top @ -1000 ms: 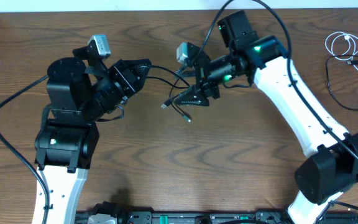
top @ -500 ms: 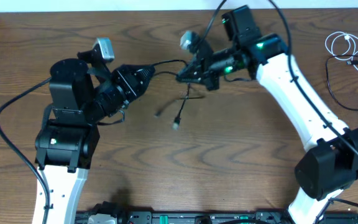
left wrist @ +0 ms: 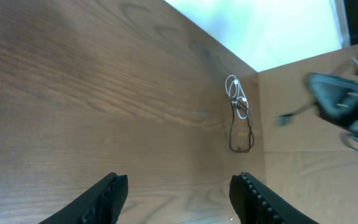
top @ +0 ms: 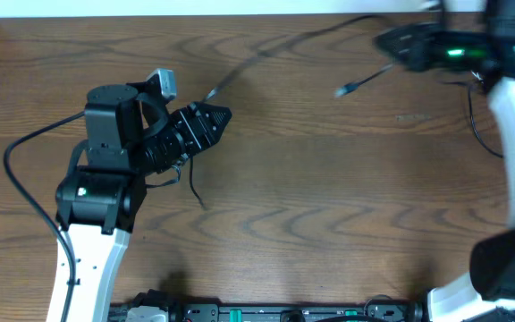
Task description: Untangle cables
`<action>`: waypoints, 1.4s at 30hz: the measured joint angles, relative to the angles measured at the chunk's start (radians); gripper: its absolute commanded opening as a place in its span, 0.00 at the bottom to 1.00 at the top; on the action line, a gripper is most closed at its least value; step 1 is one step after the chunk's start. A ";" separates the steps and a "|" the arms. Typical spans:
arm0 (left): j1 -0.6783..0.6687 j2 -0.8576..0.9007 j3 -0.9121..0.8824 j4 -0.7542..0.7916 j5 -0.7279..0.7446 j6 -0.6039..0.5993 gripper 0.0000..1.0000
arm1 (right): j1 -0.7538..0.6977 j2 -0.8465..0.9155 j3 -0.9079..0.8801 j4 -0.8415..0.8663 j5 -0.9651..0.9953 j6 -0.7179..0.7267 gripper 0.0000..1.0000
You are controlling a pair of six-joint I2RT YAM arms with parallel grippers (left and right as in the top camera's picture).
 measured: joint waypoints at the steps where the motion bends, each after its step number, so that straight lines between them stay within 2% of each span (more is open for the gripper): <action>1: 0.000 0.006 0.000 -0.001 0.000 0.002 0.65 | -0.032 -0.021 0.000 0.007 0.005 0.029 0.01; 8: 0.000 0.060 0.000 0.000 0.003 0.016 0.72 | -0.267 -0.163 0.010 0.040 0.056 0.226 0.01; 13: 0.000 0.085 0.000 0.000 0.004 0.023 0.73 | -0.348 -0.188 0.012 0.026 0.073 0.284 0.01; 18: 0.000 0.089 0.000 0.000 0.026 0.096 0.75 | -0.342 -0.187 0.012 0.024 0.074 0.301 0.01; 22: 0.000 0.089 0.000 -0.015 0.116 0.259 0.78 | -0.340 -0.187 0.012 0.029 0.075 0.308 0.01; 26: 0.000 0.089 0.000 -0.107 0.191 0.423 0.78 | -0.314 -0.187 0.012 0.035 0.073 0.312 0.01; 33: -0.048 0.092 0.000 -0.271 0.235 0.673 0.78 | -0.162 -0.187 0.012 0.057 0.093 0.316 0.01; 38: -0.100 0.092 0.000 -0.270 0.243 0.762 0.79 | -0.056 -0.187 0.012 0.035 0.272 0.365 0.01; 42: -0.100 0.092 0.000 -0.266 0.237 0.784 0.79 | -0.081 -0.186 0.018 0.131 0.351 0.393 0.01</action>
